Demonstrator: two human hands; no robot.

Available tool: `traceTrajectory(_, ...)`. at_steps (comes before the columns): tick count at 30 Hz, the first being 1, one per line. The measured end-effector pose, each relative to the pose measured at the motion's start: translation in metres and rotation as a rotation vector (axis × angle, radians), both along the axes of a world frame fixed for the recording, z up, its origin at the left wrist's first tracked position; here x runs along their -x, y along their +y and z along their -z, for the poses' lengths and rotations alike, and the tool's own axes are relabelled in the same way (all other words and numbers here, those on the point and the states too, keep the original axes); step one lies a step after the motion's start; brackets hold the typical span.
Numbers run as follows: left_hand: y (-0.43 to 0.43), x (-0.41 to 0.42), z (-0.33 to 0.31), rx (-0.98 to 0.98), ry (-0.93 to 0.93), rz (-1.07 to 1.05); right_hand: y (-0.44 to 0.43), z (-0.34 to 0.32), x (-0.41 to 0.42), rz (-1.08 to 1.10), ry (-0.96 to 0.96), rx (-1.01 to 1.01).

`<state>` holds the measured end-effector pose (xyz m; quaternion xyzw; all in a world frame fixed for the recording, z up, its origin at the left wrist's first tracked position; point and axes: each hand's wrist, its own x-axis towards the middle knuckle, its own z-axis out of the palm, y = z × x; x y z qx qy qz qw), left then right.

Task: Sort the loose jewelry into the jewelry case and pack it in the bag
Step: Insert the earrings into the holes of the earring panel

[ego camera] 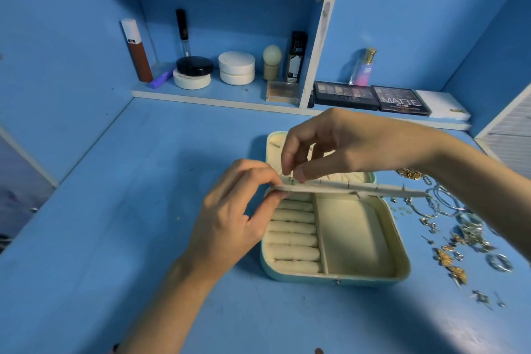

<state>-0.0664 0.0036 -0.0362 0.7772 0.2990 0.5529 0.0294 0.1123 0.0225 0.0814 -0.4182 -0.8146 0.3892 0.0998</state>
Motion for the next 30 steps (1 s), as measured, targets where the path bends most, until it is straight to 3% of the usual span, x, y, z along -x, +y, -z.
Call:
traceTrajectory(6,0.0,0.0,0.002,-0.012,0.005,-0.004,0.006,-0.002,0.005,-0.035,-0.059,0.056)
traceTrajectory(20,0.004,-0.003,-0.002,0.001,-0.017,-0.043,-0.003,0.0,0.006,0.092,-0.124,-0.123)
traceTrajectory(25,0.018,-0.009,-0.017,0.214,-0.13,0.037,-0.011,-0.012,-0.011,0.292,0.075,-0.408)
traceTrajectory(30,0.032,-0.019,-0.027,0.378,-0.228,0.08,-0.033,-0.015,-0.037,0.471,0.365,-0.363)
